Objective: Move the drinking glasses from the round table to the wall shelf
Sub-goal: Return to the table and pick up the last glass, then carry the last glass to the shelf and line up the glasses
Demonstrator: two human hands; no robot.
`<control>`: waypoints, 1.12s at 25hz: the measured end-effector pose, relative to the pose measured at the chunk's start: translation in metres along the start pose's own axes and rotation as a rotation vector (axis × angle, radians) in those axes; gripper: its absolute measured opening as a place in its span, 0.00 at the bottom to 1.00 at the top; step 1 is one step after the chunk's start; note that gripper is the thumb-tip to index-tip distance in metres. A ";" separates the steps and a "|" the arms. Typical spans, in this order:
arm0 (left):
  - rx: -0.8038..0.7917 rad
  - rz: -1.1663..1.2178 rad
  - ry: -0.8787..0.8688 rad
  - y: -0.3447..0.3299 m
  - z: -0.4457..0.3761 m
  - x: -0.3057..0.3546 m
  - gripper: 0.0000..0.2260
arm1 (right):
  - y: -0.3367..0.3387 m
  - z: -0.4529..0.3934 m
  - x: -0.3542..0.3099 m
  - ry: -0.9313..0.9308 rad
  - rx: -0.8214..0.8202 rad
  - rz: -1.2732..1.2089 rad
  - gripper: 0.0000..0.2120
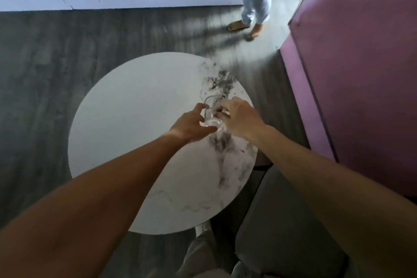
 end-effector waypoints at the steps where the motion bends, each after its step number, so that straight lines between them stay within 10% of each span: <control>1: 0.007 0.014 -0.051 0.004 0.004 0.017 0.31 | 0.016 0.006 0.002 -0.016 0.045 0.003 0.08; 14: -0.119 -0.088 -0.809 -0.092 0.179 0.274 0.29 | 0.197 0.296 0.018 -0.374 0.626 0.115 0.08; 28: -0.672 -0.311 -1.490 -0.349 0.610 0.251 0.24 | 0.091 0.797 -0.175 -1.110 1.009 0.294 0.08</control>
Point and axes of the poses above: each hand's wrist, its own z-axis away from the middle knuckle, its own y-axis out of the back of the hand, x = y × z, the point moved 1 cm from there along -z, towards the middle knuckle, and after that the axes turned 14 degrees about y, right-handed, at the moved point
